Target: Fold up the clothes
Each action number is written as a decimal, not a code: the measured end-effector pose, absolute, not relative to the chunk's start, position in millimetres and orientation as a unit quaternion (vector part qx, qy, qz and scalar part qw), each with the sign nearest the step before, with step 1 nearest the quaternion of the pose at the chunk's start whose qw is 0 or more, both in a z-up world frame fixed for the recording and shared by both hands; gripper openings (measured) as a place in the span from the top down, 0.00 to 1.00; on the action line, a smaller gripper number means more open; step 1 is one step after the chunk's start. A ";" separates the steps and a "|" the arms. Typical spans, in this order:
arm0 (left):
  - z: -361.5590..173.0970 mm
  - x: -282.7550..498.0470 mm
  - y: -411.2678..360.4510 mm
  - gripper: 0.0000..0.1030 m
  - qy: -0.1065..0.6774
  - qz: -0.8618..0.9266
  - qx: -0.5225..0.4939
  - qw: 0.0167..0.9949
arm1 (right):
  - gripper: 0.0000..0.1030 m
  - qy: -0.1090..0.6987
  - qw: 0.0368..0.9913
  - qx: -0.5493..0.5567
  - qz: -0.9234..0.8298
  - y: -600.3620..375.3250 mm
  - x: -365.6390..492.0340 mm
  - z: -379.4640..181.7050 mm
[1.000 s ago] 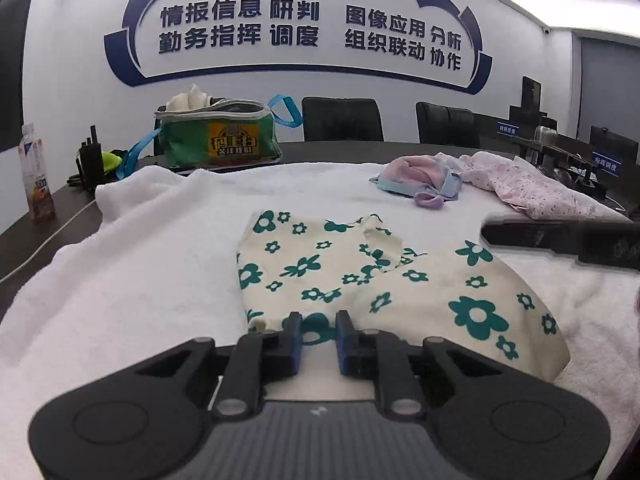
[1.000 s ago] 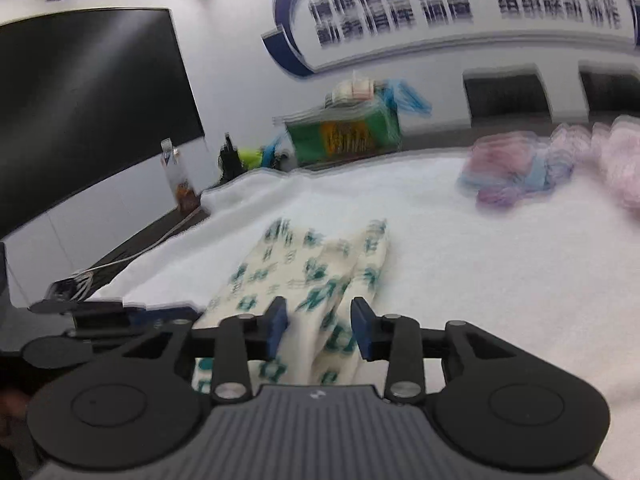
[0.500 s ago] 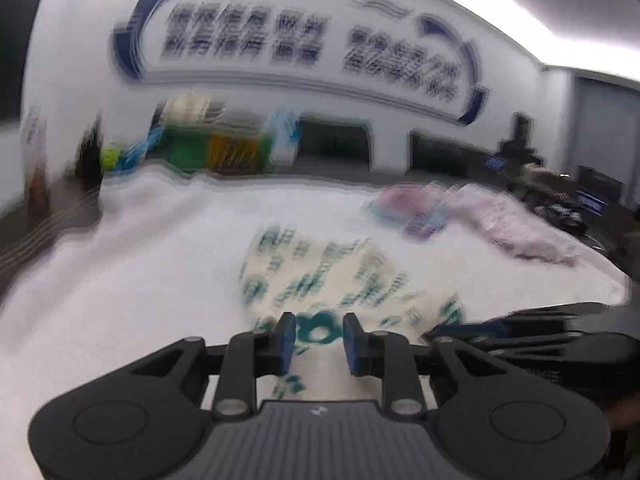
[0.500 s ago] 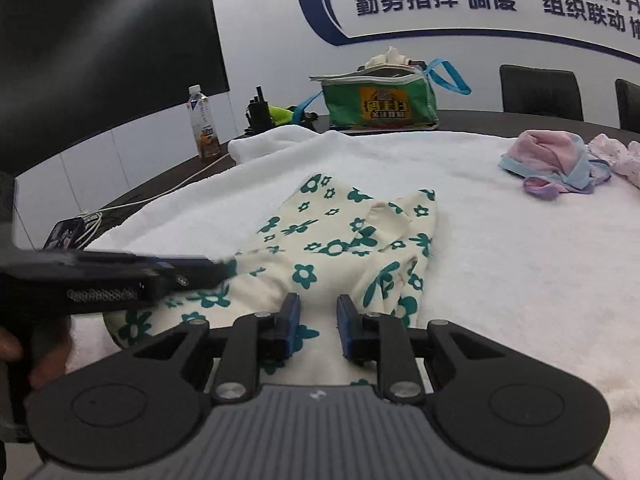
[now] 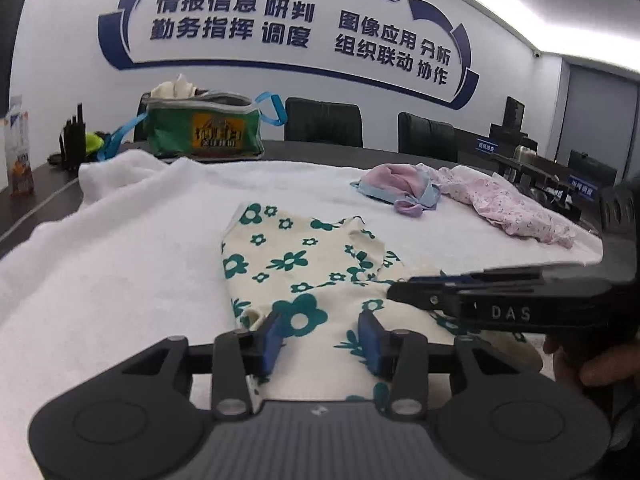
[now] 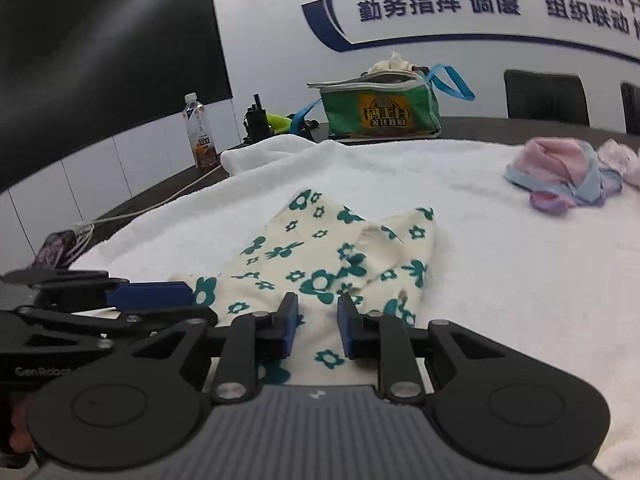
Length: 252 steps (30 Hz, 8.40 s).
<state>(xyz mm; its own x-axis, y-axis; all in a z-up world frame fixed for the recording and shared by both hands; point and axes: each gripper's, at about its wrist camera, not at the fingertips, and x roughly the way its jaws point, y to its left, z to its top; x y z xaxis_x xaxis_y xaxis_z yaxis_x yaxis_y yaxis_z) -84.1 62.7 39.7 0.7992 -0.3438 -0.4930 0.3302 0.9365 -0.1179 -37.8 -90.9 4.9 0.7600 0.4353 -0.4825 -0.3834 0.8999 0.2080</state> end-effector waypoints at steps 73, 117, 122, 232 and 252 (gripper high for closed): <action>29.4 -151.8 47.9 0.20 0.137 -0.422 0.371 0.816 | 0.62 0.315 0.743 -0.139 0.574 -101.8 -53.1 47.3; 32.8 45.0 118.9 0.65 0.376 -0.177 -0.205 0.886 | 0.63 0.323 0.884 0.194 0.276 -159.1 68.5 14.1; 44.7 45.7 93.5 0.63 0.345 -0.137 -0.124 0.920 | 0.60 0.285 0.920 0.138 0.232 -151.5 53.9 30.6; 27.5 85.7 129.1 0.80 0.457 -0.225 -0.299 0.807 | 0.78 0.421 0.770 0.351 0.327 -181.6 75.7 -14.0; 128.8 252.1 172.7 0.78 0.420 -0.172 -0.294 0.841 | 0.80 0.357 0.779 0.382 0.345 -142.4 218.2 78.3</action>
<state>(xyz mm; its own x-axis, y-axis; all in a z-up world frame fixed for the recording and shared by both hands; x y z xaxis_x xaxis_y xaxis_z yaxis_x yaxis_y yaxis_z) 252.1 172.7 128.8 0.5886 -0.5365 -0.6047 0.0431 0.7678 -0.6392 218.2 -142.4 78.3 0.5071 0.8106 -0.2927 -0.2653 0.4700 0.8419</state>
